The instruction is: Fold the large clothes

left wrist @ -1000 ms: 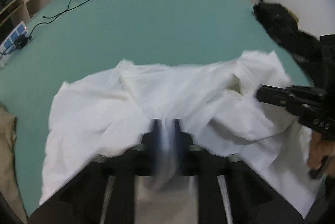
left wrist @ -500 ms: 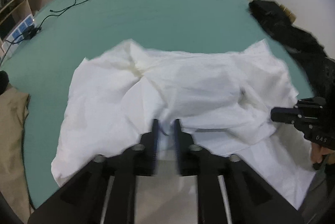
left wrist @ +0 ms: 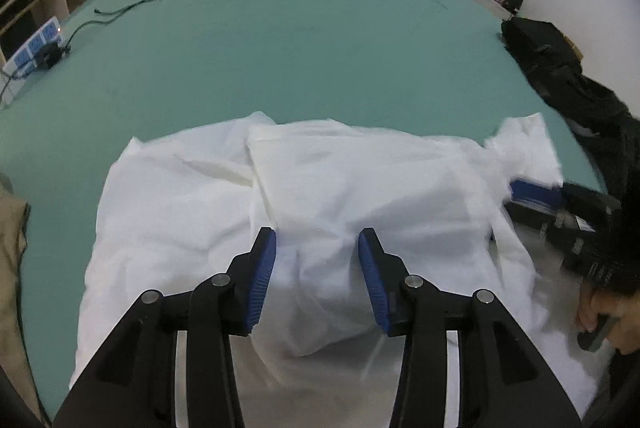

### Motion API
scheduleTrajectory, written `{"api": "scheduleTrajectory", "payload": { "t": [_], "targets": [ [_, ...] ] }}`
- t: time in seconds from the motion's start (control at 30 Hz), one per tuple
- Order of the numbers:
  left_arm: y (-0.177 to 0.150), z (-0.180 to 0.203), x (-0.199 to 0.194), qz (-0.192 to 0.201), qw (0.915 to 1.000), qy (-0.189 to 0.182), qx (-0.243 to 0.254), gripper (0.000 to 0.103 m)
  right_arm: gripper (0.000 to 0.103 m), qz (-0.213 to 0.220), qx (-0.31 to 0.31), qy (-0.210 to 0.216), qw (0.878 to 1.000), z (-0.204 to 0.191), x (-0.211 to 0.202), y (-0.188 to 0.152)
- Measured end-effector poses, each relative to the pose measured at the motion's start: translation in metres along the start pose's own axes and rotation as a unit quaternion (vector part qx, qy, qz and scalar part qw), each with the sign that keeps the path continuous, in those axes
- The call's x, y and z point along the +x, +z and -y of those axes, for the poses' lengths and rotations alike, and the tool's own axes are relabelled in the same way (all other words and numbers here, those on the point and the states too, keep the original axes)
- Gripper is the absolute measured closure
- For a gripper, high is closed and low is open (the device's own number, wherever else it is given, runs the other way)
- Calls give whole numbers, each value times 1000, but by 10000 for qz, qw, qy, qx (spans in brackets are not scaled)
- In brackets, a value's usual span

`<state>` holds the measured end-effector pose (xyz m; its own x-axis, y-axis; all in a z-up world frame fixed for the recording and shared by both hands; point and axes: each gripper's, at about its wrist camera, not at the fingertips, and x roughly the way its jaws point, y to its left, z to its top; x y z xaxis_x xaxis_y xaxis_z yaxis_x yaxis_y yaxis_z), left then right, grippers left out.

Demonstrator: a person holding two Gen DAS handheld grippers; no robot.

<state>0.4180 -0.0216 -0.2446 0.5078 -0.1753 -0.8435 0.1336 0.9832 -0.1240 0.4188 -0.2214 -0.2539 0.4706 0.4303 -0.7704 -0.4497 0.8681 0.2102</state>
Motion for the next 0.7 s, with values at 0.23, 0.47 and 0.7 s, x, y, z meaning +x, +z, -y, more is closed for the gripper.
{"api": "scheduleTrajectory", "payload": {
  "t": [0.23, 0.47, 0.7],
  "targets": [
    [1, -17, -23, 138, 9993, -300, -185, 57, 64, 353, -641, -716, 9947, -15, -23, -6],
    [-33, -54, -114, 478, 9977, -103, -471, 57, 45, 558, -275, -900, 9940, -15, -84, -21],
    [-99, -111, -193, 795, 9924, 316, -888, 57, 30, 1005, 286, -1357, 9852, -3, -165, -63]
  ]
}}
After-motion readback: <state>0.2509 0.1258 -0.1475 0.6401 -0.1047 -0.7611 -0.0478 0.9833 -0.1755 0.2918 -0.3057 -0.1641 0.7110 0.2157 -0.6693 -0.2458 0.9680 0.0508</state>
